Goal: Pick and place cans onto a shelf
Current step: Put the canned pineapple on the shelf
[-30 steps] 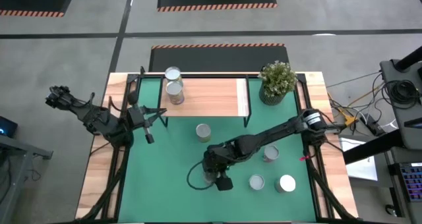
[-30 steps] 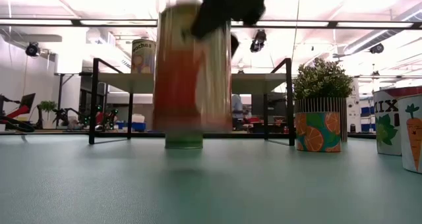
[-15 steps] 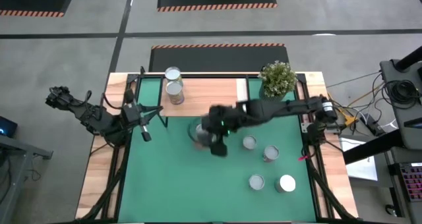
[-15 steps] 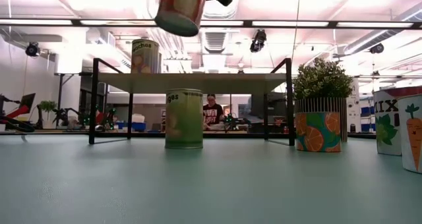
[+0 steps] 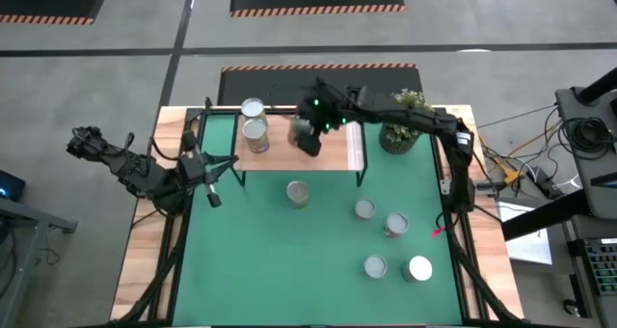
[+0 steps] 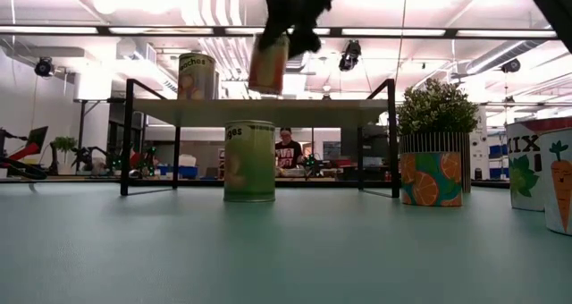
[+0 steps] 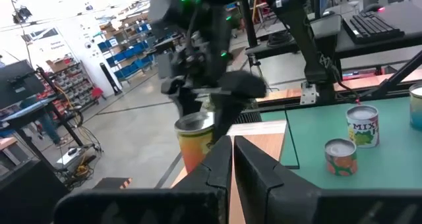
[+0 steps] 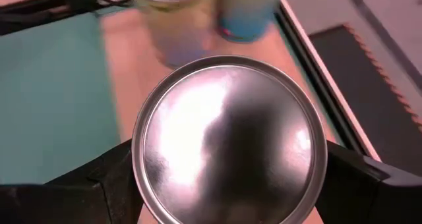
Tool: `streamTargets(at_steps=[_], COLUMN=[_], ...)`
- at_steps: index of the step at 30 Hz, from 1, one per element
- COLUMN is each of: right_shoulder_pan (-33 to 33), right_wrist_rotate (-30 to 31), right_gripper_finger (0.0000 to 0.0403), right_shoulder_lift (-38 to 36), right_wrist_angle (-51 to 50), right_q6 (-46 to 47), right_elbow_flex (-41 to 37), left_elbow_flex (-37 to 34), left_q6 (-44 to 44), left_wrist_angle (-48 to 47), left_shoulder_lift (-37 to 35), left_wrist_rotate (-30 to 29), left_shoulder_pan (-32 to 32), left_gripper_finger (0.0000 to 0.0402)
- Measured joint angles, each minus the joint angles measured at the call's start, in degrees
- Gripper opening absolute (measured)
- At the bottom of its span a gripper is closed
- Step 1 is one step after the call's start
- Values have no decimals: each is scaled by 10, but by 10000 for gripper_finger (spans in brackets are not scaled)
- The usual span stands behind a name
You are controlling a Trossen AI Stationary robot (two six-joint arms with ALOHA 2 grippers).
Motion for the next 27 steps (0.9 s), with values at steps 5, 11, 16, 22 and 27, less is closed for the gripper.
streamTargets(at_steps=[5,11,16,22,27], right_shoulder_pan=[-19,-21,-19,-19,-19], right_wrist_rotate=[-25,-24,-25,-23,-24], right_gripper_finger=[326,341,348,346,341], right_shoulder_lift=[3,3,3,3,-7], right_wrist_angle=[1,9,35,46,44], right_q6=[-6,-26,-25,-2,8], right_elbow_flex=[0,-6,-28,-35,-7], left_elbow_flex=[0,0,0,0,0], left_q6=[14,22,22,22,22], left_wrist_angle=[0,0,0,0,0], left_shoulder_lift=[-1,-2,-2,-2,-2], left_wrist_rotate=[0,0,0,0,0], left_shoulder_pan=[0,0,0,0,0], left_gripper_finger=[0,0,0,0,0])
